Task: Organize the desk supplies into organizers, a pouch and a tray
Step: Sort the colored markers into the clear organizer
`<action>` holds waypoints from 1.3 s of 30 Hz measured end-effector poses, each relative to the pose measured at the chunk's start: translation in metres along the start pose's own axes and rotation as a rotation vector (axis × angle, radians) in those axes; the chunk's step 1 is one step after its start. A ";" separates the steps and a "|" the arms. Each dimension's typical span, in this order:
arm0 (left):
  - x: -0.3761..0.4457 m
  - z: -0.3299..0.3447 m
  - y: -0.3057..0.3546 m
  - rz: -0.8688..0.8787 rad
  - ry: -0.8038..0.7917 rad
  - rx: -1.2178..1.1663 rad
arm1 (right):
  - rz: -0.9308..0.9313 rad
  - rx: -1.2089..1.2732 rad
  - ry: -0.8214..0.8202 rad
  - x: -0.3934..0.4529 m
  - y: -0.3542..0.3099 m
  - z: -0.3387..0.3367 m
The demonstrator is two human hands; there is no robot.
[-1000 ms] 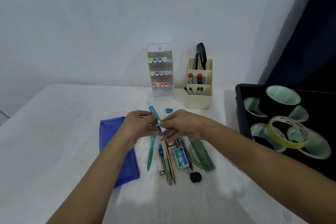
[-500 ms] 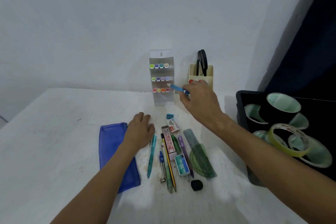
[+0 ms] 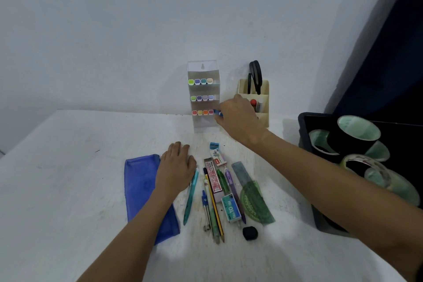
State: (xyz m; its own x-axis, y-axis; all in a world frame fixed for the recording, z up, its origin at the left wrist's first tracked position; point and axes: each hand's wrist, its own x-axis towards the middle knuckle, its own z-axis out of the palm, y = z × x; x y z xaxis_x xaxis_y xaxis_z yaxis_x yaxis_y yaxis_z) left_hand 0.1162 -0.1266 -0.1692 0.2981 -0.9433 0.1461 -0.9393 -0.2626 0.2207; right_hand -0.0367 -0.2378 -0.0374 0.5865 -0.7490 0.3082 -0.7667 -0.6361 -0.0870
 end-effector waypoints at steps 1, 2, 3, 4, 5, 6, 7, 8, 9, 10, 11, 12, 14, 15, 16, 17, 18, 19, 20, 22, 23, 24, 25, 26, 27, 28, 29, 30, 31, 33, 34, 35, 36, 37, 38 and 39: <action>0.000 0.000 0.000 -0.001 0.000 0.002 | -0.006 -0.022 -0.017 0.004 -0.002 0.001; 0.000 0.001 -0.001 0.000 0.004 0.001 | -0.015 -0.051 -0.039 0.007 -0.003 0.002; 0.000 0.001 -0.001 0.001 0.001 0.010 | -0.027 -0.082 -0.058 0.010 -0.003 0.002; 0.001 0.002 -0.002 0.008 -0.005 0.026 | -0.033 -0.106 -0.081 0.013 -0.004 0.003; 0.001 0.003 -0.003 0.014 -0.014 0.045 | -0.036 -0.124 -0.105 0.016 -0.005 0.003; 0.001 0.005 -0.004 0.020 -0.015 0.058 | -0.039 -0.138 -0.127 0.018 -0.006 0.003; 0.001 0.005 -0.003 0.016 -0.002 0.047 | -0.041 -0.150 -0.149 0.021 -0.006 0.004; 0.001 0.004 -0.003 0.013 0.020 0.023 | -0.038 -0.157 -0.165 0.023 -0.006 0.005; 0.000 0.004 -0.002 0.010 0.032 0.009 | -0.032 -0.160 -0.181 0.025 -0.007 0.007; 0.000 0.004 -0.001 0.015 0.046 0.001 | -0.022 -0.161 -0.196 0.027 -0.007 0.007; 0.000 0.004 -0.001 0.017 0.053 -0.004 | -0.011 -0.160 -0.206 0.028 -0.007 0.008; 0.000 0.005 -0.001 0.020 0.059 -0.006 | 0.004 -0.155 -0.209 0.030 -0.007 0.009; 0.001 0.005 -0.001 0.009 0.057 -0.024 | 0.037 -0.140 -0.207 0.032 -0.007 0.009; 0.001 0.005 -0.001 0.003 0.058 -0.029 | 0.052 -0.138 -0.206 0.033 -0.007 0.010; 0.001 0.005 -0.001 0.001 0.064 -0.026 | 0.066 -0.143 -0.206 0.033 -0.006 0.010; 0.001 0.005 -0.001 0.002 0.066 -0.023 | 0.083 -0.149 -0.202 0.033 -0.006 0.012; 0.001 0.006 -0.001 0.004 0.066 -0.021 | 0.103 -0.150 -0.198 0.033 -0.006 0.013; 0.001 0.006 -0.001 0.002 0.066 -0.023 | 0.126 -0.147 -0.193 0.034 -0.006 0.014; 0.001 0.006 -0.001 -0.003 0.065 -0.029 | 0.148 -0.145 -0.188 0.034 -0.006 0.015; 0.001 0.006 -0.001 -0.016 0.054 -0.041 | 0.182 -0.142 -0.186 0.036 -0.007 0.016; 0.001 0.006 -0.001 -0.019 0.047 -0.044 | 0.193 -0.143 -0.193 0.037 -0.008 0.016; 0.000 0.007 -0.001 -0.021 0.042 -0.046 | 0.203 -0.147 -0.201 0.038 -0.010 0.017; 0.000 0.006 -0.001 -0.024 0.035 -0.045 | 0.209 -0.152 -0.208 0.039 -0.011 0.017; 0.000 0.006 -0.001 -0.026 0.030 -0.042 | 0.214 -0.157 -0.213 0.040 -0.012 0.017; 0.000 0.006 -0.001 -0.030 0.025 -0.039 | 0.215 -0.165 -0.213 0.040 -0.013 0.017; 0.000 0.006 -0.001 -0.031 0.023 -0.035 | 0.214 -0.176 -0.212 0.041 -0.014 0.018; 0.000 0.005 -0.001 -0.034 0.021 -0.033 | 0.210 -0.186 -0.210 0.041 -0.015 0.018; 0.000 0.005 0.000 -0.035 0.022 -0.032 | 0.207 -0.193 -0.206 0.041 -0.015 0.018; 0.001 0.004 0.000 -0.038 0.021 -0.034 | 0.203 -0.195 -0.200 0.041 -0.016 0.019; 0.001 0.003 0.000 -0.039 0.017 -0.041 | 0.196 -0.199 -0.198 0.040 -0.016 0.019; 0.001 0.002 0.001 -0.039 0.019 -0.048 | 0.184 -0.204 -0.197 0.039 -0.017 0.019; 0.000 0.001 0.001 -0.041 0.021 -0.059 | 0.169 -0.209 -0.197 0.038 -0.017 0.020; 0.000 0.000 0.001 -0.043 0.025 -0.075 | 0.150 -0.210 -0.195 0.037 -0.017 0.021; -0.001 -0.001 0.001 -0.046 0.026 -0.096 | 0.131 -0.203 -0.188 0.035 -0.015 0.023; -0.002 -0.001 0.002 -0.048 0.032 -0.122 | 0.113 -0.192 -0.172 0.031 -0.013 0.023; -0.002 -0.002 0.002 -0.060 0.037 -0.163 | 0.087 -0.181 -0.149 0.028 -0.010 0.022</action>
State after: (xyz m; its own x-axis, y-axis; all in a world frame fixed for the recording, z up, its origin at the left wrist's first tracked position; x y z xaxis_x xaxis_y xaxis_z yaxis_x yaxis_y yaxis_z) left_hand 0.1141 -0.1246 -0.1669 0.3611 -0.9183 0.1624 -0.8807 -0.2786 0.3832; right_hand -0.0069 -0.2563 -0.0490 0.5384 -0.8269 0.1626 -0.8421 -0.5350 0.0680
